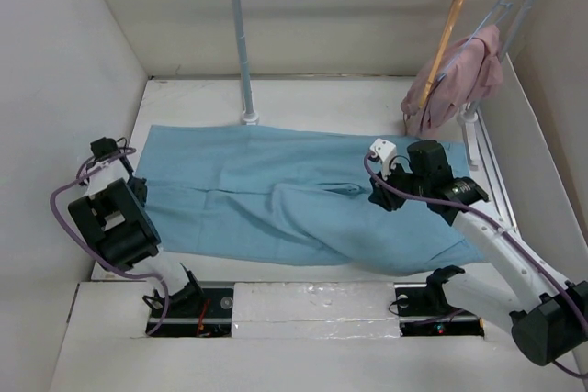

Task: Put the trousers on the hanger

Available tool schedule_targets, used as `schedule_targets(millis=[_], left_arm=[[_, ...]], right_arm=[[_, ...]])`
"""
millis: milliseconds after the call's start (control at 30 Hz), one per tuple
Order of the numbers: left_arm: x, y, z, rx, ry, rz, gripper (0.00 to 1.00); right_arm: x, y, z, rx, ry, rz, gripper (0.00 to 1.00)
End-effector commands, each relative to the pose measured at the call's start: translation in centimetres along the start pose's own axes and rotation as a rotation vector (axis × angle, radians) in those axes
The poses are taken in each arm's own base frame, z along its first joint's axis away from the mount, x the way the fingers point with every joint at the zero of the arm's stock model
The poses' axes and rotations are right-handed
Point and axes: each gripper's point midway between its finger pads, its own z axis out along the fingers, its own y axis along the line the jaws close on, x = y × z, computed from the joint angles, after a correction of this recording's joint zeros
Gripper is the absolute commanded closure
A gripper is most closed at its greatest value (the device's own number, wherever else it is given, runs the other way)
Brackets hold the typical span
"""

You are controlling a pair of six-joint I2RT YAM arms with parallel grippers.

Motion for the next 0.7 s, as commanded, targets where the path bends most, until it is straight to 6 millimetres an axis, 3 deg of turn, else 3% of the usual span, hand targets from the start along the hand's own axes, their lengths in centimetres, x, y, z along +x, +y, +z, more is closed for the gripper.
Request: schedule_targets(millis=[0,67,100,167,267,300,367,400,667], left_arm=[[-5.2,-5.1,-4.0,0.179,-0.147,-0.004,1.0],[-6.8,-6.4,-4.4,0.174,-0.155,0.011,1.0],[-6.0,-5.9,-2.6,0.116,-0.107,0.032,1.0],[-5.6,-5.4,-1.5,0.063,-0.076,0.049,1.0],[-3.9,-3.8,0.4,-0.004,-0.028,0.079,0.81],[-4.0,-3.7,0.1,0.005,-0.045,0.079,0.66],[-3.5,-2.5,-0.2,0.001,-0.044,0.075,0.5],[-4.2,-2.4,-1.3,0.031,-0.072,0.07,0.4],[-4.4,1.5,-6.1,0.032,-0.185,0.005,0.41]], right_arm=[[-2.9,-1.8,-0.6,0.051,-0.078,-0.033,0.65],[-2.9,-2.0,-0.7,0.054,-0.086,-0.021,0.65],[-3.0,-2.0,-0.7,0.051,-0.09,-0.019,0.65],[-3.0,-2.6,-1.0,0.064,-0.095,-0.006,0.65],[-3.3,-2.2,-1.1,0.044,-0.101,-0.007,0.65],[-3.3,-2.1,-1.2,0.04,-0.105,-0.007,0.64],[-3.3,-1.7,-1.1,0.021,-0.111,0.0,0.64],[-3.3,-1.6,-1.2,0.017,-0.119,-0.002,0.64],[-4.0,0.4,-1.6,-0.024,-0.18,-0.039,0.63]])
